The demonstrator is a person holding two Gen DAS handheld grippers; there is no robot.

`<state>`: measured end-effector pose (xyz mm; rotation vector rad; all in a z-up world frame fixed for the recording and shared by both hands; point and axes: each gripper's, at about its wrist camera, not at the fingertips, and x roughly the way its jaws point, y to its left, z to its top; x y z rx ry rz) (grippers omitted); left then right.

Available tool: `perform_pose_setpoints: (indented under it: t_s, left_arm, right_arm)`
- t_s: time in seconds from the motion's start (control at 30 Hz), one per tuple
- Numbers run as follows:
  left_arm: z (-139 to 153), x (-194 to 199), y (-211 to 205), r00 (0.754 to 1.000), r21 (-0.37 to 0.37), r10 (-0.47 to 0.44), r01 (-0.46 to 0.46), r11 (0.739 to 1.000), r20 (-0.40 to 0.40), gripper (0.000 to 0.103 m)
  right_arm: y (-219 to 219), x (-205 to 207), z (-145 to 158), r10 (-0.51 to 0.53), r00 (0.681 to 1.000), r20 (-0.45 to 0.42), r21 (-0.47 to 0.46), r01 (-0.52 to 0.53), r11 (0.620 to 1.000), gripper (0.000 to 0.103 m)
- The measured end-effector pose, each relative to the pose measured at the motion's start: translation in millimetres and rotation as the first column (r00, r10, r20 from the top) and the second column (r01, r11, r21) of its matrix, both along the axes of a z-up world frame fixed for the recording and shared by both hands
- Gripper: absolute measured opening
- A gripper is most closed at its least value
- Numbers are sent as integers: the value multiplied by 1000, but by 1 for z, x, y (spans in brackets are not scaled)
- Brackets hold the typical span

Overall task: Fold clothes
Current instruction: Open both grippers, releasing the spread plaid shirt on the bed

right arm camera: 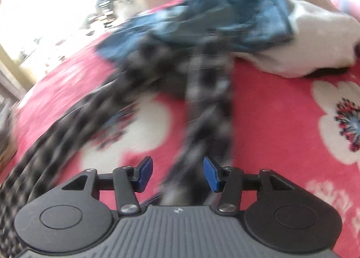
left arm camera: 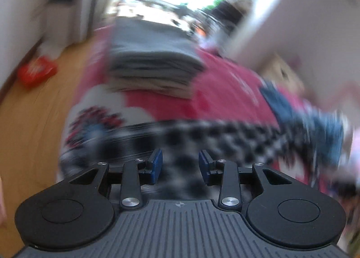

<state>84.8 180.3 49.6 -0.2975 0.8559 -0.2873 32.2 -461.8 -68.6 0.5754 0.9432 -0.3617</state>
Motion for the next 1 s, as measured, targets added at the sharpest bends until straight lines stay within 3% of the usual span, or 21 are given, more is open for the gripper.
perform_pose_setpoints:
  t_s: [0.07, 0.17, 0.3, 0.37, 0.4, 0.43, 0.53, 0.67, 0.77, 0.8, 0.83, 0.87, 1.0]
  left_arm:
    - [11, 9, -38, 994, 72, -108, 109, 991, -17, 36]
    - [14, 18, -86, 971, 137, -226, 234, 962, -76, 38]
    - [-10, 22, -142, 928, 191, -349, 369, 910, -129, 38]
    - [-25, 20, -163, 912, 186, -386, 407, 894, -138, 38]
    - [-31, 20, -169, 908, 172, -395, 415, 894, -139, 38]
    - [-37, 19, -176, 904, 157, -404, 423, 892, -139, 38]
    - [-56, 18, -195, 892, 115, -430, 446, 888, -139, 38]
    - [-76, 17, -215, 878, 68, -460, 471, 880, -128, 38]
    - [-81, 20, -217, 876, 45, -469, 476, 878, -117, 38]
    - [-83, 21, -219, 873, 41, -473, 480, 876, -118, 38]
    - [-84, 23, -220, 871, 38, -477, 484, 875, -119, 38]
    - [-85, 24, -222, 868, 42, -483, 490, 871, -117, 38]
    - [-83, 18, -228, 851, 111, -518, 524, 844, -81, 38]
  right_arm:
    - [-34, -4, -1, -68, 998, 4, -11, 68, 998, 53]
    - [-68, 23, -18, -100, 995, 20, 18, 100, 995, 53]
    - [-102, 54, -35, -161, 983, 87, 44, 158, 986, 53]
    - [-110, 61, -43, -154, 983, 99, 68, 148, 987, 40]
    - [-112, 62, -46, -145, 985, 99, 68, 138, 988, 17]
    - [-114, 64, -48, -135, 986, 98, 67, 129, 989, 5]
    - [-112, 43, -30, -128, 978, 163, 13, 127, 992, 4]
    - [-114, -19, 4, -252, 936, 247, -26, 267, 963, 4]
    - [-120, -61, 1, -377, 913, 157, -63, 391, 918, 8]
    - [-124, -69, -4, -418, 902, 110, -74, 427, 901, 13]
    - [-129, -78, -9, -458, 887, 62, -85, 461, 883, 24]
    - [-134, -86, -13, -496, 868, 14, -97, 495, 863, 26]
    - [-122, -111, 7, -580, 808, 104, -152, 590, 793, 30]
